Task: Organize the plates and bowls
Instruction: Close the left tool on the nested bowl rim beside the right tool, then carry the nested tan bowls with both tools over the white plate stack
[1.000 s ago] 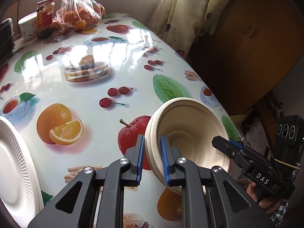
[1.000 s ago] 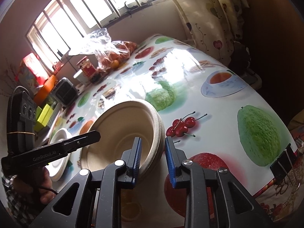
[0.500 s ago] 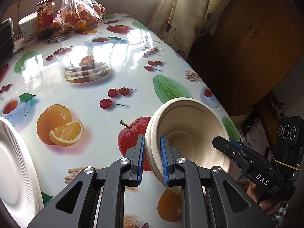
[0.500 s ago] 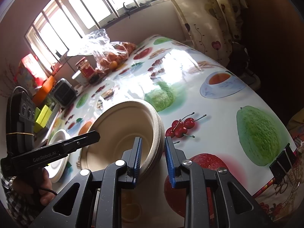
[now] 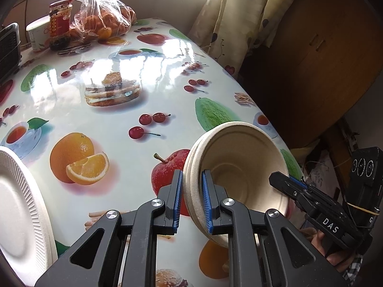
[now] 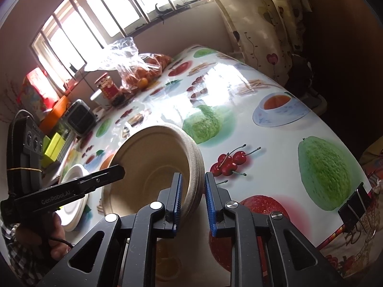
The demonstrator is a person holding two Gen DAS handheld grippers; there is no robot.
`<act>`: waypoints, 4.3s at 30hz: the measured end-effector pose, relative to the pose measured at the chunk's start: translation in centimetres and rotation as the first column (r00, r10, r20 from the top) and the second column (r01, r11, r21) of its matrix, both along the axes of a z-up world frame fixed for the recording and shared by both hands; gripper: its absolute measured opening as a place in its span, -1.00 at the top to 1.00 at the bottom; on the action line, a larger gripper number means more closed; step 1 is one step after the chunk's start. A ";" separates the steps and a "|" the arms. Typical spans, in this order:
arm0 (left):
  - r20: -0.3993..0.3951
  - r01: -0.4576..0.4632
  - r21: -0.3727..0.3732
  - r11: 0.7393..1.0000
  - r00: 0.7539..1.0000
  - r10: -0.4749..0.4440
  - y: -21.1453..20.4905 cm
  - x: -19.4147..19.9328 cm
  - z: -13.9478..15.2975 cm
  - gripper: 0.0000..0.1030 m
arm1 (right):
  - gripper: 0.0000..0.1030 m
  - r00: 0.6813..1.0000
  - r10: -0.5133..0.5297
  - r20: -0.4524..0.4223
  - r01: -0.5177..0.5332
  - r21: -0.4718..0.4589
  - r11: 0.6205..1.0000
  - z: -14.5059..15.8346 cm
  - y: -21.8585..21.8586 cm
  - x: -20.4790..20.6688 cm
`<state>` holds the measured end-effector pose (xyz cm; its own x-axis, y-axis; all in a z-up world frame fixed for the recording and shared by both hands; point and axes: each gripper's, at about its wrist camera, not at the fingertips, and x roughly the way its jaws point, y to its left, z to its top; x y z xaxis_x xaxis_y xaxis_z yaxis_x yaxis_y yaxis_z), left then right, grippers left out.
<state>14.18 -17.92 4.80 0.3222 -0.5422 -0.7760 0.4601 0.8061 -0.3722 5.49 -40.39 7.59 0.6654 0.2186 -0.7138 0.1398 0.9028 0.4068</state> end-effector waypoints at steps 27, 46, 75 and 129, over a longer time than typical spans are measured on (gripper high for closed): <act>0.005 -0.062 -0.008 0.998 0.998 0.062 2.1 -0.2 1.3 0.67 | 0.64 0.999 0.038 0.019 -0.038 0.000 0.999 1.6 2.1 1.1; 0.034 -0.203 -0.006 0.979 0.979 0.203 8.6 -0.3 2.9 0.67 | 0.64 0.984 0.171 0.042 -0.172 0.016 0.985 2.8 7.7 4.0; 0.073 -0.419 0.017 0.908 0.906 0.417 19.3 -1.0 4.6 0.67 | 0.64 0.916 0.400 0.037 -0.401 0.045 0.915 3.3 18.3 8.1; -0.002 -0.544 0.046 0.837 0.838 0.545 26.7 -1.1 2.0 0.67 | 0.62 0.855 0.515 -0.065 -0.505 0.124 0.854 0.7 26.2 11.9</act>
